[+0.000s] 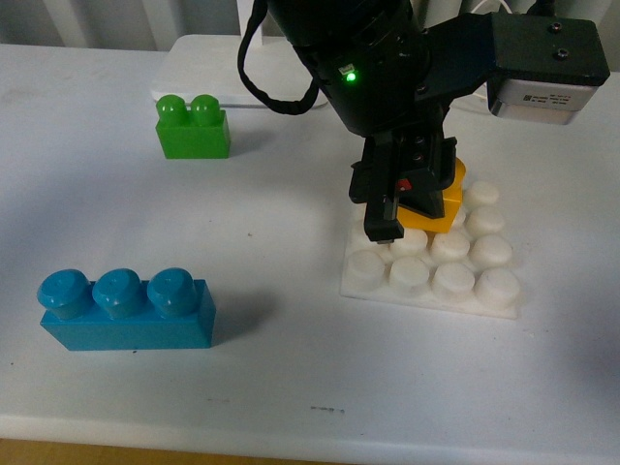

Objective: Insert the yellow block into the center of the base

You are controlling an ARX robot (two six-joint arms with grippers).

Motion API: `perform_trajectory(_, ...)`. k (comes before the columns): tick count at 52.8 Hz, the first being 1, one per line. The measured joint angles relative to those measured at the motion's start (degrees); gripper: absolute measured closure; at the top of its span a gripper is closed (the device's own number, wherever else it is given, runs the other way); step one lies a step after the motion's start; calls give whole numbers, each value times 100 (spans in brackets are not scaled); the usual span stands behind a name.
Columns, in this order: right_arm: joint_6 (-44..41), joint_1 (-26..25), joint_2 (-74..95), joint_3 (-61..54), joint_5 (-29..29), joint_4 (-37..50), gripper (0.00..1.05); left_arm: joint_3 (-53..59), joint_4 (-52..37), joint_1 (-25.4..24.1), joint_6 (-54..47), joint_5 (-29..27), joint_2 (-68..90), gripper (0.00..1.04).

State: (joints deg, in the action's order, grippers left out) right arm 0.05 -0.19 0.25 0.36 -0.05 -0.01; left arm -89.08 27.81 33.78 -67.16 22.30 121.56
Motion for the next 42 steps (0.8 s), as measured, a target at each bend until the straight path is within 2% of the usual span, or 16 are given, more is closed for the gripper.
perform_trajectory(42,0,0,-2,0,0,0,9,-63,-291,94,160,85,146,73)
